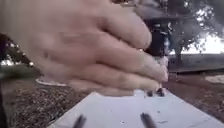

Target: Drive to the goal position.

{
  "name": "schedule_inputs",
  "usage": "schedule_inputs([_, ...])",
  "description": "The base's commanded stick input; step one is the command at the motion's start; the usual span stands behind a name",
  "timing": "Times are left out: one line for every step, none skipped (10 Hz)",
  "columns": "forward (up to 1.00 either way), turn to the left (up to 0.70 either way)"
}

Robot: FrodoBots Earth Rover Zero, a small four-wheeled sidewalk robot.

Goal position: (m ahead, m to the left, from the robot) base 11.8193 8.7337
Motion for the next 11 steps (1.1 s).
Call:
schedule_inputs([0.98, 0.0])
schedule_inputs([0.98, 0.0])
schedule_inputs([0.98, 0.0])
schedule_inputs([0.98, 0.0])
schedule_inputs([0.98, 0.0])
schedule_inputs([0.98, -0.01])
schedule_inputs([0.98, -0.12])
schedule_inputs([0.98, -0.33])
schedule_inputs([0.98, -0.3])
schedule_inputs([0.98, -0.13])
schedule_inputs([0.98, 0.0])
